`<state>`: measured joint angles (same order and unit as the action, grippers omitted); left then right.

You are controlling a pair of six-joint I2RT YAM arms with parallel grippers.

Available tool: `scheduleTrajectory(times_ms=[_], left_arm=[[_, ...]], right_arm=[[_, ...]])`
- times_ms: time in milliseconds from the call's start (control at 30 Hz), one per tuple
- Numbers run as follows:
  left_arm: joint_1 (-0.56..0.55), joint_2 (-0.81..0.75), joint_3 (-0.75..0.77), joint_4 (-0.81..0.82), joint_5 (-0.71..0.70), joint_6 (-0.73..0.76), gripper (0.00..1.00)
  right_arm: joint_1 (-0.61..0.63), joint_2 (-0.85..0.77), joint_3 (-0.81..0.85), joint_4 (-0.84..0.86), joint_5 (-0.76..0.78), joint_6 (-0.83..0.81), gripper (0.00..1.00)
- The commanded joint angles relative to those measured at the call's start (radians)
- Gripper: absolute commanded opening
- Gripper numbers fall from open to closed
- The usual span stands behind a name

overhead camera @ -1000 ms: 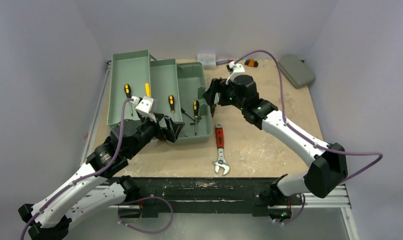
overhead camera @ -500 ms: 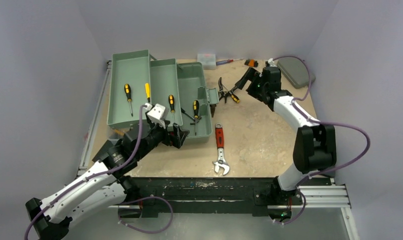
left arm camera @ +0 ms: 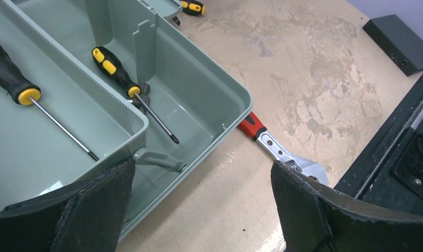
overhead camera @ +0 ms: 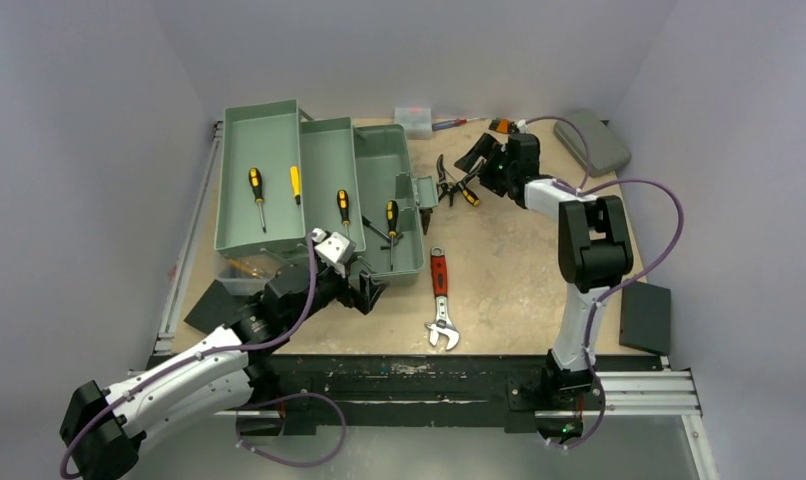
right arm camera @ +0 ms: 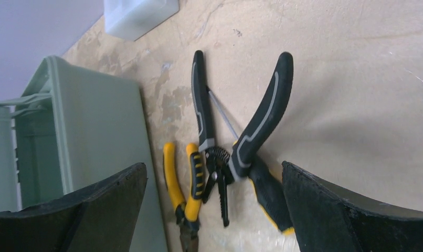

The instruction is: Pack the tool kit

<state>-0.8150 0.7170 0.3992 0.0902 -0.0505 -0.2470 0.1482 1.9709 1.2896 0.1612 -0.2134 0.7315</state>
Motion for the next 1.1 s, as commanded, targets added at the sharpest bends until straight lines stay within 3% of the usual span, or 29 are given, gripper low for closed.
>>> scheduleTrajectory(times_ms=[0, 233, 333, 467, 567, 733, 800, 1067], left_arm=[[-0.004, -0.017, -0.010, 0.112, -0.016, 0.009, 0.98], [-0.004, -0.066, -0.049, 0.133, -0.057, 0.015, 1.00], [-0.004, -0.031, -0.037, 0.139, -0.037, 0.015, 1.00], [-0.004, -0.004, -0.028, 0.147, -0.019, 0.012, 1.00], [-0.004, -0.003, -0.032, 0.152, -0.009, 0.011, 0.99], [-0.007, -0.009, -0.031, 0.151, -0.001, 0.011, 0.97], [-0.010, -0.017, -0.032, 0.148, -0.004, 0.010, 0.97], [-0.013, -0.057, -0.040, 0.143, -0.003, -0.005, 0.96]], right_arm=[[-0.005, 0.080, 0.105, 0.055, -0.057, 0.017, 0.99], [-0.004, 0.184, 0.182, 0.045, -0.070, 0.029, 0.97], [-0.006, 0.235, 0.217, 0.049, -0.091, 0.039, 0.90], [-0.013, 0.261, 0.224, 0.097, -0.137, 0.078, 0.70], [-0.022, 0.236, 0.203, 0.115, -0.148, 0.095, 0.47], [-0.026, 0.145, 0.180, 0.119, -0.138, 0.101, 0.18], [-0.026, 0.106, 0.170, 0.128, -0.133, 0.112, 0.00], [-0.026, -0.107, 0.027, 0.236, -0.078, 0.181, 0.00]])
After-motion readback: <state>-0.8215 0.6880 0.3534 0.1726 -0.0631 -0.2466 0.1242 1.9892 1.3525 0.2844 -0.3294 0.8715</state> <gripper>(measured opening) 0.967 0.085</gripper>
